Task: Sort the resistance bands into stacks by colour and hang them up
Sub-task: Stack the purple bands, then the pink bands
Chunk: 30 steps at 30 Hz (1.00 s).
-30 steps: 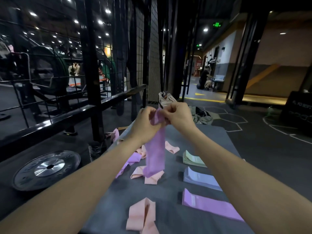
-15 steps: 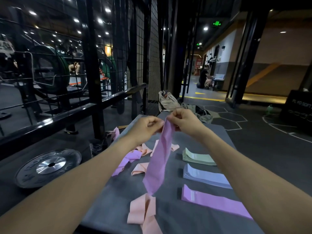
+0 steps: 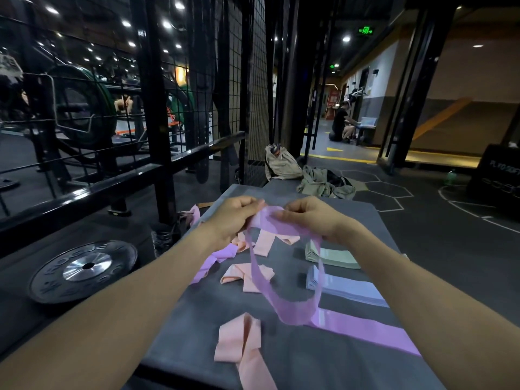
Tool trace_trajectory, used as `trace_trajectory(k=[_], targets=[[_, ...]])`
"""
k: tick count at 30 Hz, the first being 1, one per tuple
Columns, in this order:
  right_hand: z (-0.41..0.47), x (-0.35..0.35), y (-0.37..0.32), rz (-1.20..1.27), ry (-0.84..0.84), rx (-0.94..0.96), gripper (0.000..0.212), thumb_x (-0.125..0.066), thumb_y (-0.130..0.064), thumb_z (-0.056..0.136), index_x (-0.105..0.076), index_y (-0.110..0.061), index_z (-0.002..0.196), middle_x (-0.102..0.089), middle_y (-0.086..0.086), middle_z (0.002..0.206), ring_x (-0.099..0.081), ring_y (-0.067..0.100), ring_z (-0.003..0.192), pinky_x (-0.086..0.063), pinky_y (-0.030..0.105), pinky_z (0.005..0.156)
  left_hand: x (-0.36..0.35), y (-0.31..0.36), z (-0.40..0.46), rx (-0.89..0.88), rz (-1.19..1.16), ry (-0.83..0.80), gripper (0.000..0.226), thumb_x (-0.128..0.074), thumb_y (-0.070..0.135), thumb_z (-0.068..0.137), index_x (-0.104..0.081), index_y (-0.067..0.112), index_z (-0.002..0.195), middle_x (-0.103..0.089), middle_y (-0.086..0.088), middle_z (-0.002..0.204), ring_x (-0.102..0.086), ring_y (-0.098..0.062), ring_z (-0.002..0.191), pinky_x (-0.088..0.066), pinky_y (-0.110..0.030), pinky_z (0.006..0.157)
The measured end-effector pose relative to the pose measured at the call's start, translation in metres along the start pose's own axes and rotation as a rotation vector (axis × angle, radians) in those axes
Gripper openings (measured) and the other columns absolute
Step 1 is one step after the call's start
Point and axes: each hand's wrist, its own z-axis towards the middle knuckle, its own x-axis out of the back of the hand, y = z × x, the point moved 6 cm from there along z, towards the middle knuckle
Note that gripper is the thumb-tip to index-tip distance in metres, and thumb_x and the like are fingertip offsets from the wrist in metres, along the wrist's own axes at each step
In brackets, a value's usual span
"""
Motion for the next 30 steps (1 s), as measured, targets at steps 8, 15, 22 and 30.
trace_trajectory(k=[8, 15, 22, 30], targets=[[0.000, -0.007, 0.008, 0.257, -0.013, 0.016, 0.018, -0.057, -0.002, 0.089, -0.061, -0.007, 0.072, -0.053, 0.009, 0.065, -0.044, 0.014, 0.055, -0.035, 0.023, 0.054, -0.006, -0.022, -0.010, 0.139, 0.220, -0.218, 0.014, -0.058, 0.025, 0.091, -0.062, 0.013, 0.086, -0.057, 0.008, 0.077, -0.048, -0.010, 0.081, -0.038, -0.022, 0.078], [-0.004, -0.006, 0.032, 0.268, 0.026, -0.048, 0.021, -0.059, -0.001, 0.088, -0.062, -0.010, 0.069, -0.059, -0.001, 0.058, -0.048, 0.009, 0.052, -0.040, 0.020, 0.055, 0.012, -0.032, -0.013, 0.262, 0.173, -0.140, 0.021, -0.050, 0.022, 0.096, -0.046, 0.017, 0.076, -0.045, 0.015, 0.087, -0.044, -0.010, 0.089, -0.039, -0.021, 0.073], [-0.003, -0.020, 0.039, 0.201, 0.026, -0.062, 0.019, -0.063, -0.004, 0.087, -0.065, -0.014, 0.070, -0.059, -0.005, 0.057, -0.048, 0.007, 0.051, -0.039, 0.018, 0.053, 0.007, -0.031, -0.014, 0.227, 0.107, -0.089, 0.018, -0.052, -0.001, 0.092, -0.045, 0.015, 0.086, -0.051, -0.005, 0.079, -0.048, -0.017, 0.068, -0.041, -0.030, 0.063], [-0.010, -0.042, 0.043, 0.035, -0.072, -0.101, 0.022, -0.068, -0.003, 0.082, -0.059, -0.013, 0.065, -0.051, -0.001, 0.060, -0.043, 0.006, 0.051, -0.038, 0.014, 0.052, 0.016, -0.022, -0.015, 0.087, 0.188, 0.061, 0.023, -0.059, -0.007, 0.085, -0.056, 0.013, 0.095, -0.063, -0.012, 0.089, -0.057, -0.018, 0.078, -0.046, -0.024, 0.065]])
